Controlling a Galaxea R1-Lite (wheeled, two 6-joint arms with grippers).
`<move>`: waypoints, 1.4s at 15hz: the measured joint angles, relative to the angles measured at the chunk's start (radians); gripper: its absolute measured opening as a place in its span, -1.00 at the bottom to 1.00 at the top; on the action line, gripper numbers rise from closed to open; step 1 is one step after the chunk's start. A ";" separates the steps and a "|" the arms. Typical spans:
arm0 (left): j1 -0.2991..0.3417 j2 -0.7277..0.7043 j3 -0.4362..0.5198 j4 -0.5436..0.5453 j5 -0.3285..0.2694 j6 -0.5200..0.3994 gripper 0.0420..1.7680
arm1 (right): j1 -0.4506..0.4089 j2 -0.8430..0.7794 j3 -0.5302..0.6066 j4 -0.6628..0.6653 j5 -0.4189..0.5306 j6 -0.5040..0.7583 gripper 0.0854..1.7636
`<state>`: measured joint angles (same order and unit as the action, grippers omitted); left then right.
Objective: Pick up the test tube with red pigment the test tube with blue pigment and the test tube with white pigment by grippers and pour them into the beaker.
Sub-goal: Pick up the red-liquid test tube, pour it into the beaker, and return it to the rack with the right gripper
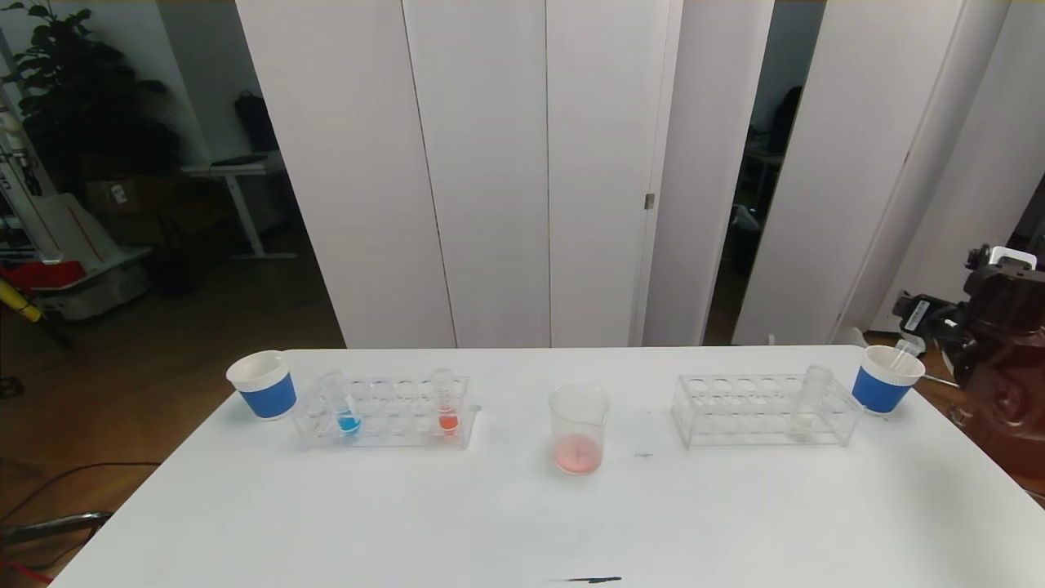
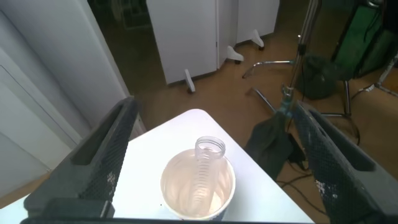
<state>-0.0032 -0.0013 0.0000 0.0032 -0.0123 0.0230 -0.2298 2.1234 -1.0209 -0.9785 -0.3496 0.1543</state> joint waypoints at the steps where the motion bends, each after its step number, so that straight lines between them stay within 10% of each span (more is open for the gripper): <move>1: 0.000 0.000 0.000 0.000 0.000 0.000 0.98 | 0.002 -0.045 0.029 0.013 0.021 0.000 0.98; 10: 0.000 0.000 0.000 0.000 0.000 0.000 0.98 | 0.009 -0.626 0.292 0.218 0.228 -0.052 0.98; 21: 0.000 0.000 0.000 0.000 0.000 0.000 0.98 | 0.173 -1.547 0.445 0.912 0.268 -0.204 0.98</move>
<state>-0.0032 -0.0013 0.0000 0.0032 -0.0123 0.0226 -0.0572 0.5762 -0.5757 -0.0662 -0.0817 -0.0494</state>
